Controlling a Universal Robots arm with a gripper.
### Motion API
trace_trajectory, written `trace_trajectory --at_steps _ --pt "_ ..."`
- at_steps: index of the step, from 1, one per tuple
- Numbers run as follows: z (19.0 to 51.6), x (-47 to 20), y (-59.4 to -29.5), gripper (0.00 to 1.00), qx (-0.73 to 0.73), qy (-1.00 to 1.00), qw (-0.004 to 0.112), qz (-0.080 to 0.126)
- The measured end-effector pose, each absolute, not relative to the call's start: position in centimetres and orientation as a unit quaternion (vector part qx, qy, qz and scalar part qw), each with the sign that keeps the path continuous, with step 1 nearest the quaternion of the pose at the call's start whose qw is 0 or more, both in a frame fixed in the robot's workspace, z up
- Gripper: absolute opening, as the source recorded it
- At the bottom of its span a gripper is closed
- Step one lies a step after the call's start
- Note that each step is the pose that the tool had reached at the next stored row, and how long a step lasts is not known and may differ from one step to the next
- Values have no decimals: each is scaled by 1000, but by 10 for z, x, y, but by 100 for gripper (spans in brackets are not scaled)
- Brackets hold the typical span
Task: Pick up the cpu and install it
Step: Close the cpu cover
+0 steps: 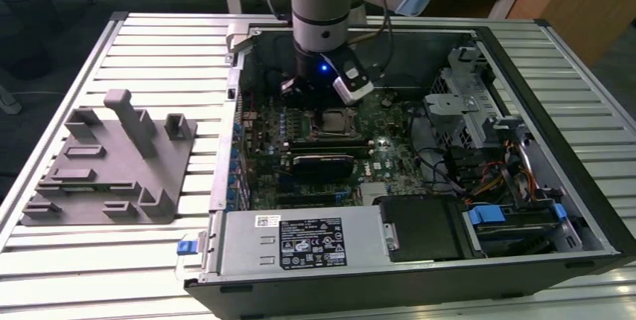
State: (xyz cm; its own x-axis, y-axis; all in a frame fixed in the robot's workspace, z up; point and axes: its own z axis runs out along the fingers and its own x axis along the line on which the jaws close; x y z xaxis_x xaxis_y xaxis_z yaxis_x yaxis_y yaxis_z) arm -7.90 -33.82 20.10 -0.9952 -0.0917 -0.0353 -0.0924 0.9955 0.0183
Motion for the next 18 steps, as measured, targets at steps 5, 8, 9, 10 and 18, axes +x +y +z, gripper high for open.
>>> trace_trajectory --at_steps 5,8,9,10,18 --pt "200 -80 -338 11 -46 999 17 10" --pt "200 -80 -338 11 -46 999 17 10" --pt "200 -80 -339 11 -46 999 17 10" --pt "200 -80 -339 11 -46 999 17 10" --pt "199 -81 -339 11 -46 999 17 10"
